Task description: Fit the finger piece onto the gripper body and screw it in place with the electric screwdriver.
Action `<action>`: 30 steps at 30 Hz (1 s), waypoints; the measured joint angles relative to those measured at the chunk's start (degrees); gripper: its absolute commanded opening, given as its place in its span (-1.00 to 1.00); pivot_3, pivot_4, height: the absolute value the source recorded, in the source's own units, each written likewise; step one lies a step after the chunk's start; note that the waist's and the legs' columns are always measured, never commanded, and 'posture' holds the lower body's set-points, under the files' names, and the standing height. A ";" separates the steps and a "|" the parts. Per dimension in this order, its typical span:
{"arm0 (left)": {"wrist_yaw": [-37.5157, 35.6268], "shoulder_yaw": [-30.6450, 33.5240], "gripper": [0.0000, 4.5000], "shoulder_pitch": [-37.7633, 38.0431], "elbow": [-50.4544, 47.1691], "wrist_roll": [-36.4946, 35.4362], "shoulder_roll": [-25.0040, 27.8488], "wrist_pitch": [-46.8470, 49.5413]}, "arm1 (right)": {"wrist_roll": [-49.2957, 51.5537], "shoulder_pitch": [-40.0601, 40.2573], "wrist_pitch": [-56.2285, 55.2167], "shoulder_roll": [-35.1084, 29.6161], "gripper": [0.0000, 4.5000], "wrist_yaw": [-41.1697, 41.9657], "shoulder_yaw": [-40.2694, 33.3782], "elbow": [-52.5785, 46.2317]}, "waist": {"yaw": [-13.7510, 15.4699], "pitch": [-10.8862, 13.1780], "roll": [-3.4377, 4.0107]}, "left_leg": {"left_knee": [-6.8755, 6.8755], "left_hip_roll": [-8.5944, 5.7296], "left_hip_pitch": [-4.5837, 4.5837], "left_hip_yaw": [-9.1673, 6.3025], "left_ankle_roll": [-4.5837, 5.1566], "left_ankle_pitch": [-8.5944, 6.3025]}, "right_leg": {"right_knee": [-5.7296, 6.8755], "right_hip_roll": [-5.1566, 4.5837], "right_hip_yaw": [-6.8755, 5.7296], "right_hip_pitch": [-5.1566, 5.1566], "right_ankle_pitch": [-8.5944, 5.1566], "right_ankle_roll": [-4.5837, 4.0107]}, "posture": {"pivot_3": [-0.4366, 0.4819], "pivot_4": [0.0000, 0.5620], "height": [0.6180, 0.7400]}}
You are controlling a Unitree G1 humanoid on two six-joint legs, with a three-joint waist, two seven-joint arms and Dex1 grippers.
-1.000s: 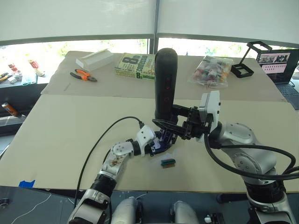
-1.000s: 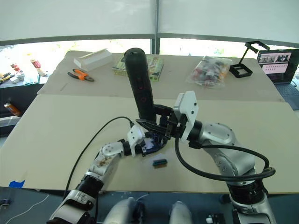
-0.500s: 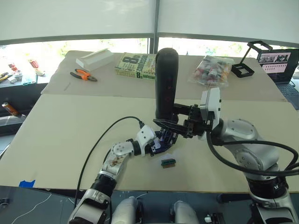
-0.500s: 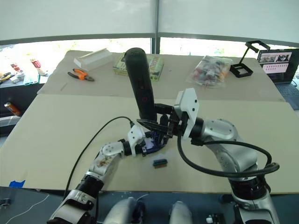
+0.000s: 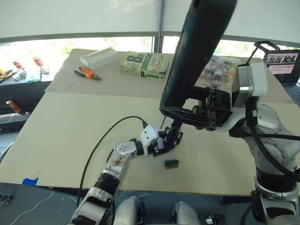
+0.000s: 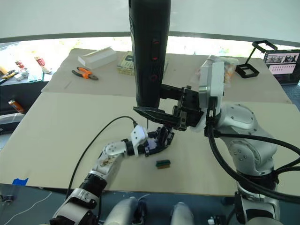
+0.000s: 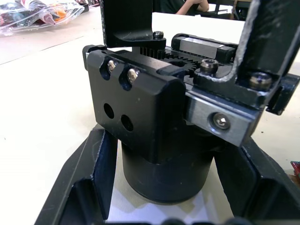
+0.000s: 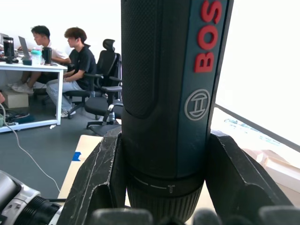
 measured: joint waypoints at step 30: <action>-24.27 25.11 0.97 23.35 -23.98 -22.45 33.80 7.37 | -14.70 18.67 26.06 -50.67 -0.15 16.38 3.96 36.77 | -1.98 1.56 1.16 | -0.04 0.06 -0.19 0.25 -0.38 -0.12 | -0.03 -0.12 0.09 -0.14 0.02 -0.01 | -0.05 -0.47 1.00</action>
